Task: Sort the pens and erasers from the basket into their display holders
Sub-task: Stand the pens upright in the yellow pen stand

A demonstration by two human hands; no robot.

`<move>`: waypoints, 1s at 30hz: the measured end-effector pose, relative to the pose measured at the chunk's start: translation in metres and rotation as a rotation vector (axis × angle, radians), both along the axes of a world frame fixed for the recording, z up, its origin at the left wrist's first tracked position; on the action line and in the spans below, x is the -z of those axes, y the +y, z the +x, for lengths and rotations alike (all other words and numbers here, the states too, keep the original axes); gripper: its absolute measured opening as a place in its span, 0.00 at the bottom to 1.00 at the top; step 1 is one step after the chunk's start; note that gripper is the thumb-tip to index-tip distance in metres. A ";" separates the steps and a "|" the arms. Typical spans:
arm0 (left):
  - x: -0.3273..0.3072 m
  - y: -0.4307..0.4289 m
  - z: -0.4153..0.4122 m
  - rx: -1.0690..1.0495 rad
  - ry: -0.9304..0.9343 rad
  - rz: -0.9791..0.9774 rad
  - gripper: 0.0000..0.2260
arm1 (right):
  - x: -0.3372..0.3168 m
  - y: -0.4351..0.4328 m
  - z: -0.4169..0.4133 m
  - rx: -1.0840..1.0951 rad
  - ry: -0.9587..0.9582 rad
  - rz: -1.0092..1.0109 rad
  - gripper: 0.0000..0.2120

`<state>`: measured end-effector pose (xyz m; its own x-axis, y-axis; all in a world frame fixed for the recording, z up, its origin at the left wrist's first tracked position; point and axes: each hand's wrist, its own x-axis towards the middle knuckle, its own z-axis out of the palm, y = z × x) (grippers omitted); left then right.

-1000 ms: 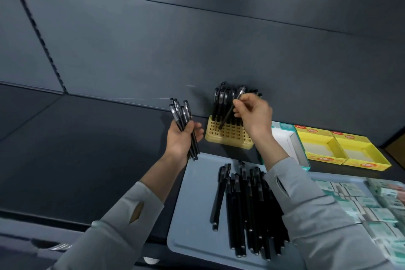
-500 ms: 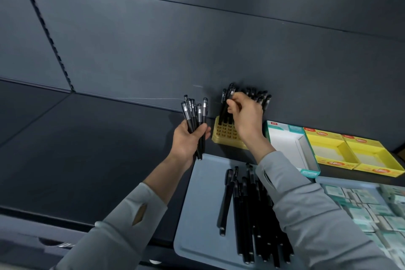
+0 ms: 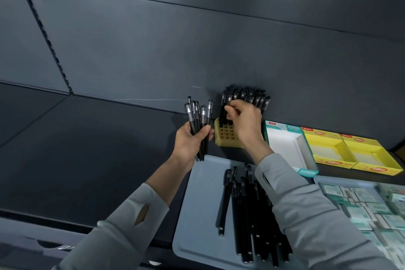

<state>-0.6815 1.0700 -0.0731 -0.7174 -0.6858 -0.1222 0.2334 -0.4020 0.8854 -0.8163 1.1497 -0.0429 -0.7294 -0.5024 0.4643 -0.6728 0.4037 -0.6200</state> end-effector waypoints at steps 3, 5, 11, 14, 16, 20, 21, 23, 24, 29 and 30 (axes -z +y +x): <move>-0.002 0.002 -0.001 0.017 0.003 -0.002 0.04 | -0.002 0.004 0.000 0.072 -0.046 -0.038 0.12; -0.003 0.003 -0.003 0.020 -0.006 -0.012 0.03 | -0.008 0.008 0.006 0.034 -0.108 -0.070 0.16; -0.007 0.008 -0.011 0.035 -0.078 -0.132 0.03 | -0.021 0.014 0.025 -0.284 -0.267 -0.009 0.10; -0.008 0.008 -0.011 0.006 -0.059 -0.081 0.03 | -0.019 0.017 0.011 -0.189 -0.311 -0.104 0.07; -0.008 0.005 -0.011 -0.027 -0.057 -0.032 0.04 | -0.018 0.023 -0.001 -0.054 -0.227 -0.157 0.07; -0.005 0.002 -0.008 -0.052 -0.130 -0.139 0.06 | -0.012 0.031 -0.012 0.070 -0.047 -0.072 0.09; -0.004 0.002 -0.008 -0.048 -0.134 -0.173 0.05 | -0.010 0.030 -0.011 0.067 -0.030 -0.062 0.09; -0.003 0.003 -0.007 -0.039 -0.125 -0.208 0.02 | -0.007 0.027 -0.010 0.064 0.008 -0.059 0.09; -0.003 0.004 -0.008 -0.033 -0.123 -0.216 0.01 | -0.006 0.025 -0.010 0.063 0.017 -0.067 0.10; -0.004 0.003 -0.008 0.018 -0.119 -0.274 0.03 | 0.002 0.016 -0.013 0.054 0.026 -0.041 0.11; -0.005 0.003 -0.008 0.024 -0.112 -0.279 0.03 | 0.004 0.015 -0.014 0.049 0.024 -0.016 0.11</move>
<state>-0.6897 1.0728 -0.0682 -0.7266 -0.6870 -0.0105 0.1218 -0.1438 0.9821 -0.8298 1.1644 -0.0471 -0.7417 -0.4588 0.4893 -0.6669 0.4265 -0.6109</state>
